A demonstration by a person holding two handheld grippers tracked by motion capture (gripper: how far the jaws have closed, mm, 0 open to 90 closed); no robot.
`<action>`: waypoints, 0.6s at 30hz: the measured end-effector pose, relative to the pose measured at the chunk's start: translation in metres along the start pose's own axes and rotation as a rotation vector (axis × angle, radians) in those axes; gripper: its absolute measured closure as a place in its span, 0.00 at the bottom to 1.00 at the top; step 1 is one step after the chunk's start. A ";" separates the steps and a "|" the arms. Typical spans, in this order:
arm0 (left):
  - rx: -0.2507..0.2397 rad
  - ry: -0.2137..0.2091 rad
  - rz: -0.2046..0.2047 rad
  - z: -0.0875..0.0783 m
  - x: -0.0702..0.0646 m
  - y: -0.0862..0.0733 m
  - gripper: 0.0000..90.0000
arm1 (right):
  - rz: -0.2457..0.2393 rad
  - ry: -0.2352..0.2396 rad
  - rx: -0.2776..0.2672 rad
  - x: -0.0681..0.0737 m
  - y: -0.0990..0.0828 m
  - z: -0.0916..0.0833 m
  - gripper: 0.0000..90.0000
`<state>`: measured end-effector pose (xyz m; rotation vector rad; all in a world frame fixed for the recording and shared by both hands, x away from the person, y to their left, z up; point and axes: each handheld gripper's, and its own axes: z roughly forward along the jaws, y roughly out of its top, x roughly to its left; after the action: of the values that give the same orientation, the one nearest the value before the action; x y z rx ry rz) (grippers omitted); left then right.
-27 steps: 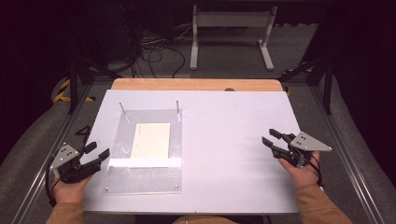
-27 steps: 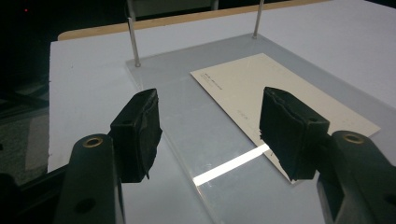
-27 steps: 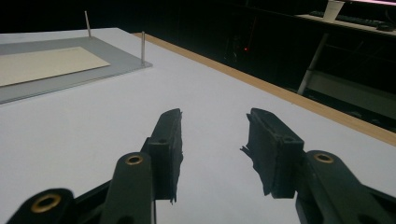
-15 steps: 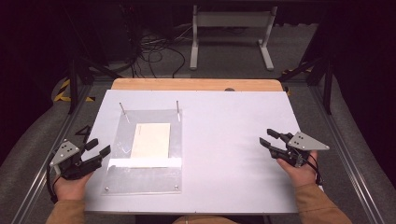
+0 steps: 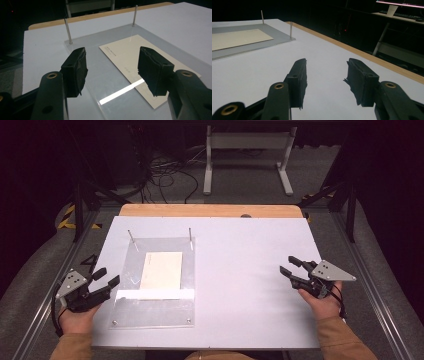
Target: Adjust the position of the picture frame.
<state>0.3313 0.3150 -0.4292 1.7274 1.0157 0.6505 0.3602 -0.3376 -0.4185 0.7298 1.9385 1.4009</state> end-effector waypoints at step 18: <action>0.041 0.003 -0.040 0.024 0.014 0.024 0.49 | 0.006 -0.006 0.019 -0.003 -0.003 0.001 0.55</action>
<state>0.3649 0.3116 -0.4163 1.7370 1.0699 0.6106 0.3624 -0.3402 -0.4208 0.7479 1.9485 1.3841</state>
